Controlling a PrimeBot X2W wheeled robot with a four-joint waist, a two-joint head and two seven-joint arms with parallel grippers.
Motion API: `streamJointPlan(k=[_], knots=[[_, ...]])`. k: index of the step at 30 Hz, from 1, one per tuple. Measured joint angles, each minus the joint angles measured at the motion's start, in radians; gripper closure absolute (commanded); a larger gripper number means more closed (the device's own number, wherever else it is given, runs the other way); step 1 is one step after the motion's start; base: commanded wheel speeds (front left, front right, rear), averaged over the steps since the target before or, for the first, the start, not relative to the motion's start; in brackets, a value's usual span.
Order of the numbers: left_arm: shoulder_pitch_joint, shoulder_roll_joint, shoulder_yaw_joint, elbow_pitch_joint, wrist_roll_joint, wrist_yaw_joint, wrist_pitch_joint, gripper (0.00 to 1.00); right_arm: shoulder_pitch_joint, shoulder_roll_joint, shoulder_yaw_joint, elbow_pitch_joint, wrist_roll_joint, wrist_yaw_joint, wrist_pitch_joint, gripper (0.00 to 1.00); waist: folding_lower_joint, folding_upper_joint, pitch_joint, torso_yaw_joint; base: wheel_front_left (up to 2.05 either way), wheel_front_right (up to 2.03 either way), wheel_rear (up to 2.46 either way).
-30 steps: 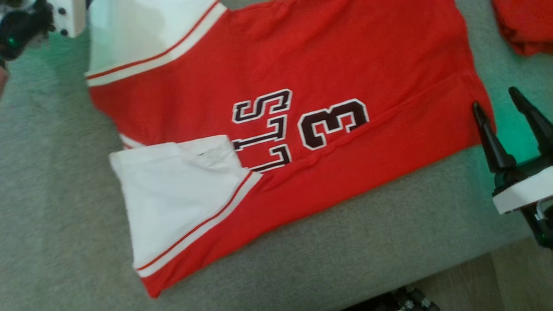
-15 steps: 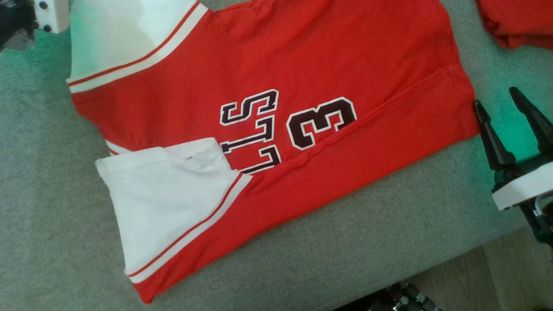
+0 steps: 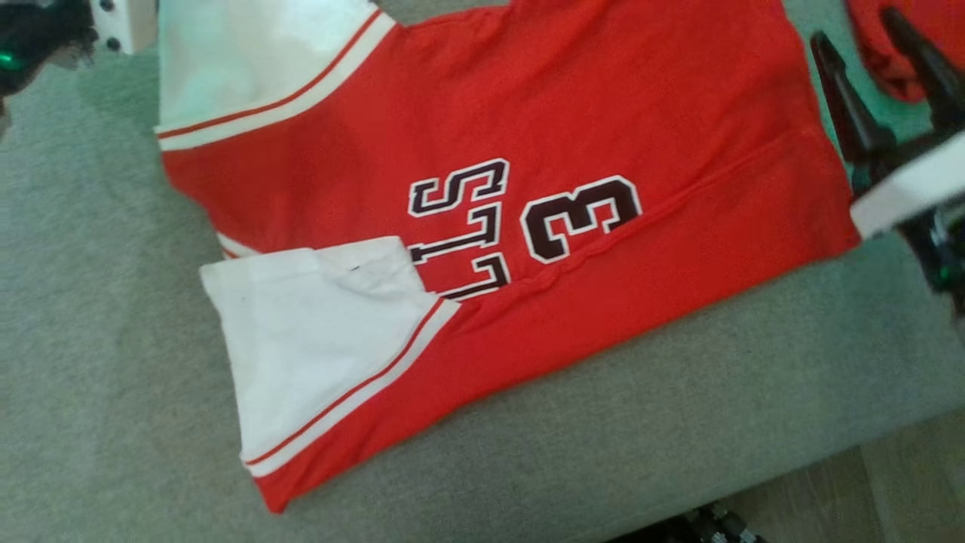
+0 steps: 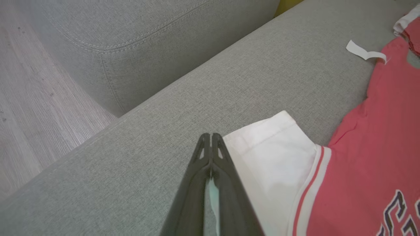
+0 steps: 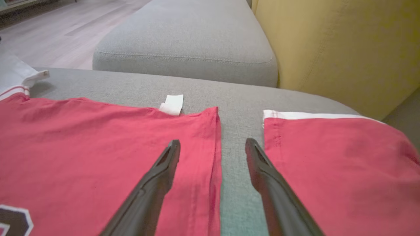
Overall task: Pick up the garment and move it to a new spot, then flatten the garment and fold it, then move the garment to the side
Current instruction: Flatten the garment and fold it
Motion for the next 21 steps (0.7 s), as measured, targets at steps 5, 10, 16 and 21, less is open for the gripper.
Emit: streamJointPlan(k=[5,10,16,21], knots=[[-0.001,-0.002,-0.028,-0.042,-0.01,-0.003,0.0,1.0,-0.181,0.011,0.089,0.163,0.091,0.0,0.129,0.0,0.0,0.0,-0.002,0.042,0.0,0.0,0.0],[-0.003,-0.001,-0.05,-0.069,-0.017,-0.003,-0.006,1.0,-0.308,0.031,0.166,0.295,0.109,0.0,0.187,0.0,0.0,0.0,0.002,0.073,0.0,0.0,0.0],[-0.025,-0.003,-0.074,-0.093,-0.018,-0.003,-0.025,1.0,-0.404,0.044,0.247,0.419,0.145,0.0,0.204,0.0,0.0001,0.0,0.011,0.103,0.0,0.0,0.0],[-0.028,-0.002,-0.094,-0.097,-0.028,-0.003,-0.04,1.0,-0.452,0.05,0.3,0.483,0.17,0.0,0.187,0.33,0.0001,0.0,0.019,0.124,0.0,0.0,0.0]])
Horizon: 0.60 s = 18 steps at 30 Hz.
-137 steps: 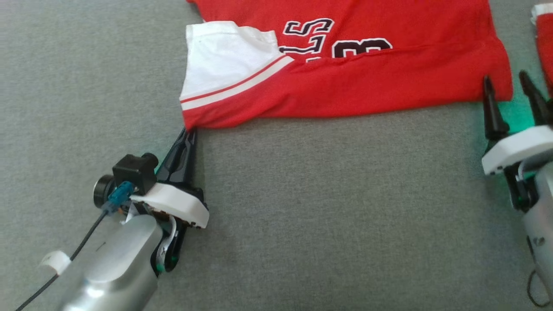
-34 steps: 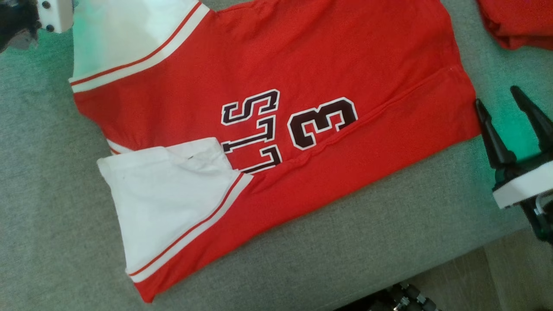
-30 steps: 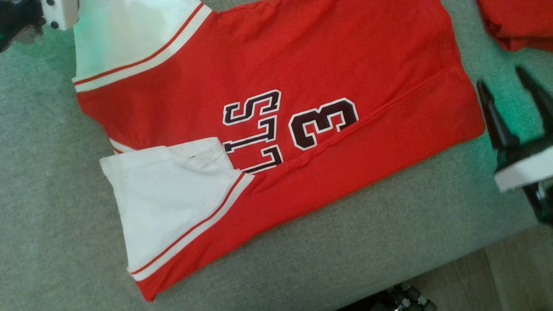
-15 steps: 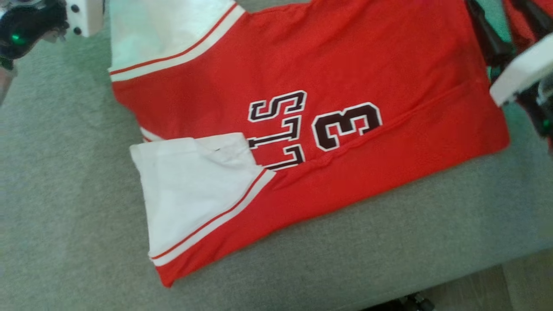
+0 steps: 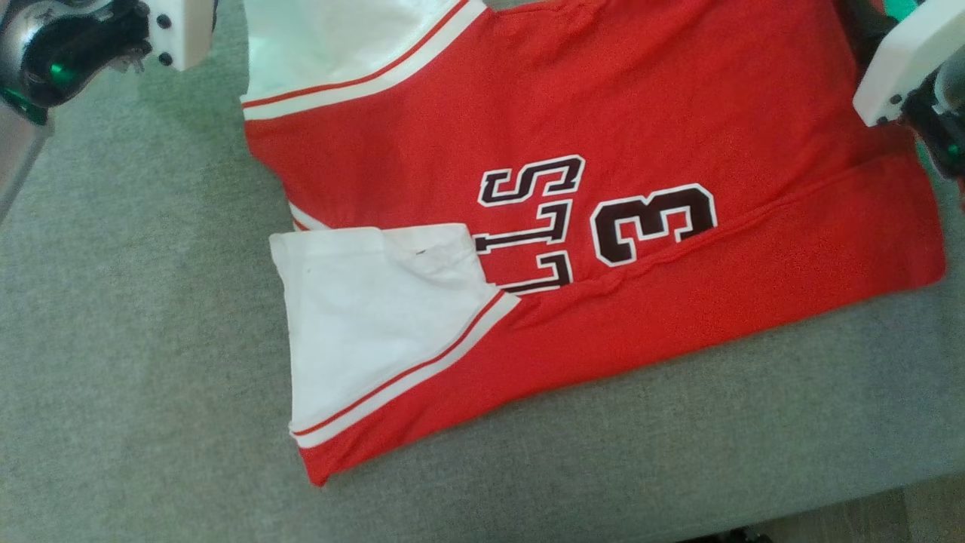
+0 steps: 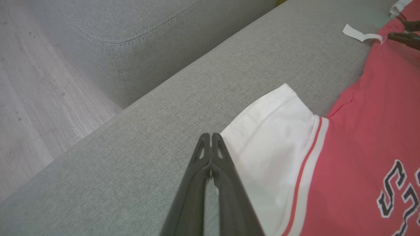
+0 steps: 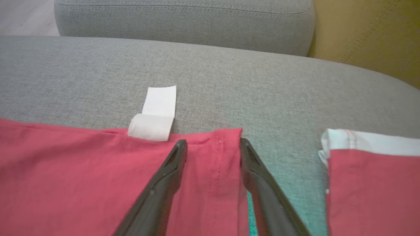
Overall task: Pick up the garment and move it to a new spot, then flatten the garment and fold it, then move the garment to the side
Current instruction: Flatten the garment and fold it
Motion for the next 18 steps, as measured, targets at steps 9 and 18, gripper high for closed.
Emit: streamJointPlan(k=[9,18], knots=[[-0.006,0.012,-0.043,-0.002,0.0,0.0,-0.062,1.0,-0.054,0.006,0.072,0.06,0.018,0.0,-0.077,1.0,0.0,0.0,-0.005,0.011,0.0,0.0,0.0],[-0.071,0.04,-0.139,-0.007,0.075,-0.008,-0.291,1.0,-0.093,0.008,0.093,0.106,0.086,0.0,-0.174,1.0,0.0,0.0,-0.038,0.007,0.0,0.0,0.0]])
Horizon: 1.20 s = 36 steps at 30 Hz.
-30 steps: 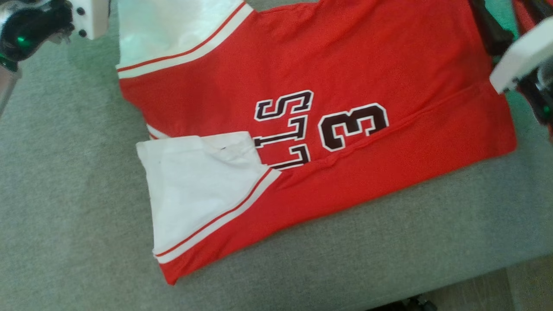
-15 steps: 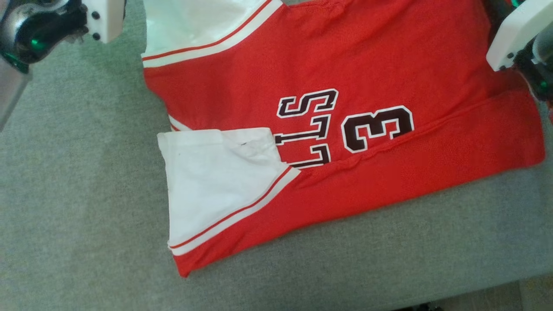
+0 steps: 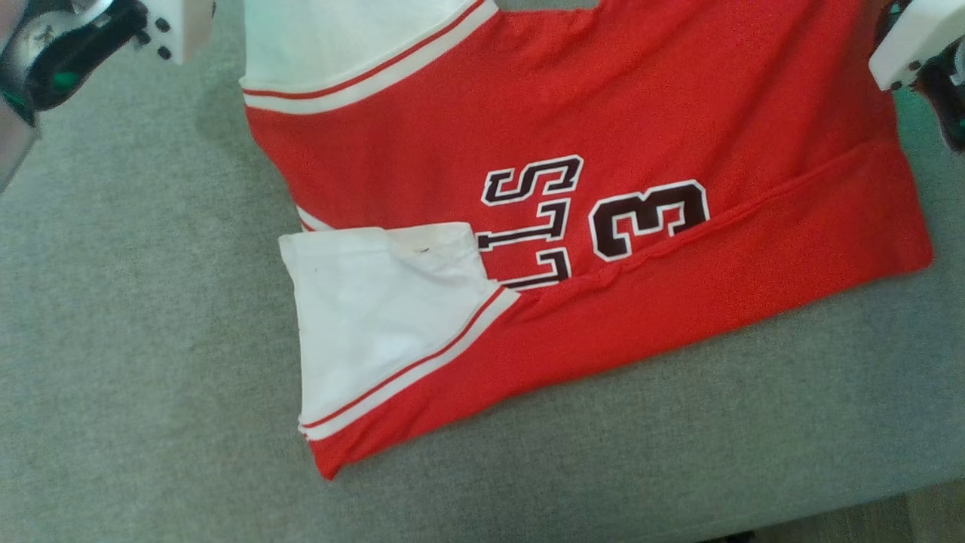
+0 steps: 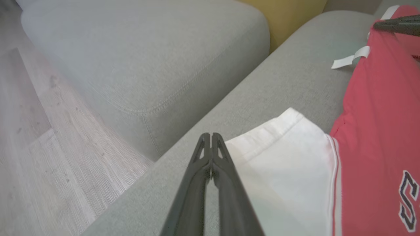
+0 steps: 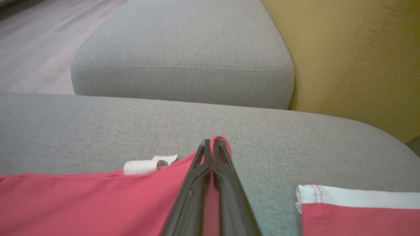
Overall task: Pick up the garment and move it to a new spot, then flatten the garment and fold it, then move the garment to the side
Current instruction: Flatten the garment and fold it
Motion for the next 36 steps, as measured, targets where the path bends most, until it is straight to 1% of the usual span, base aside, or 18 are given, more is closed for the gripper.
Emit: streamJointPlan(k=[3,5,9,11,14,18,21,24,31,36], knots=[[-0.005,0.001,-0.024,0.018,-0.003,0.0,-0.075,1.0,0.002,-0.002,0.004,0.005,0.042,0.0,-0.005,1.0,-0.0001,0.0,-0.028,0.002,0.0,0.0,0.0],[-0.005,0.002,-0.047,0.023,-0.026,0.0,-0.098,1.0,0.007,-0.011,0.016,0.004,0.062,0.0,-0.004,1.0,-0.0001,0.0,-0.049,0.006,0.0,0.0,0.0],[-0.003,0.017,-0.097,0.002,-0.072,0.0,-0.134,1.0,0.034,-0.058,0.034,-0.019,0.114,0.0,-0.001,1.0,-0.0002,0.0001,-0.085,0.023,0.0,0.0,0.0],[0.002,0.037,-0.119,-0.028,-0.095,0.0,-0.151,1.0,0.061,-0.083,0.036,-0.037,0.149,0.0,0.002,1.0,-0.0002,0.0,-0.098,0.034,0.0,0.0,0.0],[0.028,0.084,-0.142,-0.09,-0.128,0.0,-0.182,1.0,0.106,-0.12,0.045,-0.077,0.186,0.0,0.003,1.0,-0.0002,0.0001,-0.116,0.051,0.0,0.0,0.0],[0.112,0.16,-0.161,-0.18,-0.184,0.0,-0.203,1.0,0.163,-0.17,0.051,-0.123,0.221,0.0,0.003,1.0,-0.0002,0.0001,-0.14,0.069,0.0,0.0,0.0],[0.18,0.206,-0.174,-0.252,-0.198,0.006,-0.239,1.0,0.214,-0.21,0.054,-0.147,0.24,0.0,0.0,1.0,-0.0003,0.0,-0.161,0.087,0.0,0.0,0.0],[0.236,0.238,-0.186,-0.33,-0.197,0.032,-0.275,1.0,0.267,-0.238,0.062,-0.165,0.249,0.0,-0.003,1.0,-0.0003,0.0001,-0.18,0.104,0.0,0.0,0.0],[0.392,0.279,-0.224,-0.479,-0.194,0.13,-0.344,1.0,0.39,-0.284,0.072,-0.195,0.256,0.0,-0.021,1.0,-0.0002,0.0001,-0.216,0.142,0.0,0.0,0.0],[0.497,0.285,-0.241,-0.534,-0.194,0.18,-0.397,1.0,0.481,-0.311,0.065,-0.205,0.258,0.0,-0.039,1.0,-0.0001,0.0001,-0.23,0.165,0.0,0.0,0.0]])
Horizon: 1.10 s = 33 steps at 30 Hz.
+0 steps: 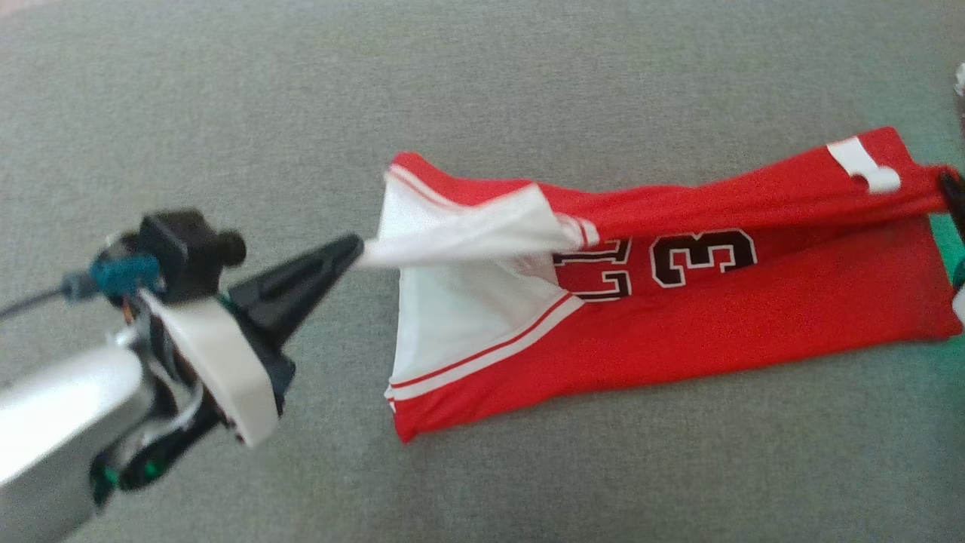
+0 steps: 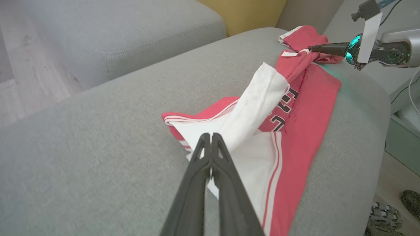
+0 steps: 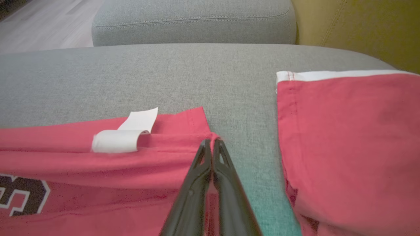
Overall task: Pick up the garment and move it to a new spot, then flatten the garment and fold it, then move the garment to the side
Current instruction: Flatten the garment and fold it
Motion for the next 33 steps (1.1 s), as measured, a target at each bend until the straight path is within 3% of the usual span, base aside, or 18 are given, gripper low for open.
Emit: streamJointPlan(k=[8,9,10,11,12,13,16,18,19,21,23,26,29,33], knots=[[0.138,-0.05,-0.009,0.033,0.009,0.052,-0.092,1.0,0.087,0.0,-0.016,0.002,-0.015,0.0,-0.023,1.0,0.0,0.0,-0.001,0.013,0.0,0.0,0.0],[0.153,-0.066,-0.009,0.044,0.012,0.06,-0.111,1.0,0.092,0.002,-0.022,0.008,-0.019,0.0,-0.026,0.92,0.0,0.0,0.001,0.013,0.0,0.0,0.0],[0.169,-0.086,-0.009,0.058,0.014,0.064,-0.129,1.0,0.095,0.007,-0.029,0.014,-0.022,0.0,-0.027,0.52,0.0001,0.0,0.002,0.013,0.0,0.0,0.0],[0.185,-0.109,-0.009,0.073,0.015,0.071,-0.152,0.94,0.098,0.015,-0.037,0.023,-0.023,0.0,-0.031,0.0,0.0001,0.0,0.004,0.013,0.0,0.0,0.0],[0.202,-0.134,-0.009,0.092,0.015,0.081,-0.181,0.51,0.101,0.026,-0.052,0.034,-0.023,0.0,-0.042,0.0,0.0001,0.0,0.005,0.013,0.0,0.0,0.0],[0.218,-0.157,-0.009,0.112,0.017,0.089,-0.199,0.0,0.101,0.037,-0.068,0.043,-0.024,0.0,-0.061,0.0,0.0001,0.0,0.005,0.012,0.0,0.0,0.0],[0.255,-0.225,-0.004,0.191,0.055,0.157,-0.275,0.0,0.105,0.066,-0.138,0.06,-0.026,0.0,-0.109,0.0,0.0001,0.0,0.001,0.016,0.0,0.0,0.0],[0.278,-0.274,0.022,0.246,0.1,0.234,-0.318,0.0,0.127,0.089,-0.21,0.062,-0.02,0.0,-0.128,0.0,0.0001,0.0,-0.008,0.02,0.0,0.0,0.0],[0.33,-0.346,0.135,0.266,0.123,0.315,-0.334,0.0,0.172,0.112,-0.31,0.049,-0.038,0.0,-0.132,0.0,0.0,0.0,-0.017,0.026,0.0,0.0,0.0],[0.408,-0.445,0.322,0.229,0.239,0.376,-0.334,0.0,0.228,0.136,-0.456,0.012,-0.104,0.0,-0.132,0.0,0.0001,0.0,-0.023,0.032,0.0,0.0,0.0],[0.495,-0.537,0.458,0.176,0.383,0.386,-0.337,0.0,0.288,0.167,-0.588,-0.035,-0.184,0.0,-0.133,0.0,0.0001,0.0,-0.028,0.041,0.0,0.0,0.0],[0.651,-0.635,0.588,0.14,0.586,0.382,-0.34,0.0,0.405,0.232,-0.724,-0.1,-0.263,0.0,-0.135,0.0,0.0001,0.0,-0.037,0.058,0.0,0.0,0.0],[0.78,-0.71,0.662,0.131,0.707,0.332,-0.341,0.0,0.507,0.284,-0.787,-0.115,-0.317,0.0,-0.135,0.0,0.0,0.0,-0.048,0.08,0.0,0.0,0.0],[0.845,-0.785,0.722,0.131,0.829,0.272,-0.341,0.0,0.541,0.303,-0.822,-0.094,-0.352,0.0,-0.114,0.0,0.0,0.0,-0.064,0.114,0.0,0.0,0.0]])
